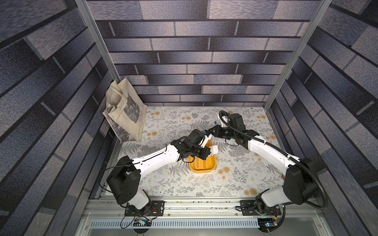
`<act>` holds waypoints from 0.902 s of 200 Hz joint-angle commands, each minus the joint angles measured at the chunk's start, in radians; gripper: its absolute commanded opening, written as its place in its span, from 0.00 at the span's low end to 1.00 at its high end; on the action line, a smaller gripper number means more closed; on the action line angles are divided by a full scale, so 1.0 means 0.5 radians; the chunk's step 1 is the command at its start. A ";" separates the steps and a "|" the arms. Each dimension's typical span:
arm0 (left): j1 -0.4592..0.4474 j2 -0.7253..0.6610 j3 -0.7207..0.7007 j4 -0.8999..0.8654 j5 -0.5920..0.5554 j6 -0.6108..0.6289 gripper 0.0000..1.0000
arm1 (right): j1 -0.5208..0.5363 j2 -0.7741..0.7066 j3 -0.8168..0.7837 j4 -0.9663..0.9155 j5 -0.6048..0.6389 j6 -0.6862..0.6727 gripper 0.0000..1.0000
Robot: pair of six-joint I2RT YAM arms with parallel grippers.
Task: Wipe the exteriors of test tubes
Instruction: Wipe the dirt from the test tube.
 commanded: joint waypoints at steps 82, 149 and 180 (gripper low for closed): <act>-0.042 -0.157 0.000 0.040 -0.268 0.816 0.07 | 0.018 -0.023 0.024 -0.033 -0.051 -0.008 0.14; -0.053 -0.137 0.091 0.036 -0.479 1.280 0.07 | 0.015 0.014 0.042 -0.034 -0.086 -0.003 0.14; -0.047 -0.087 0.162 0.022 -0.526 1.353 0.06 | 0.016 0.024 0.045 -0.040 -0.082 -0.003 0.14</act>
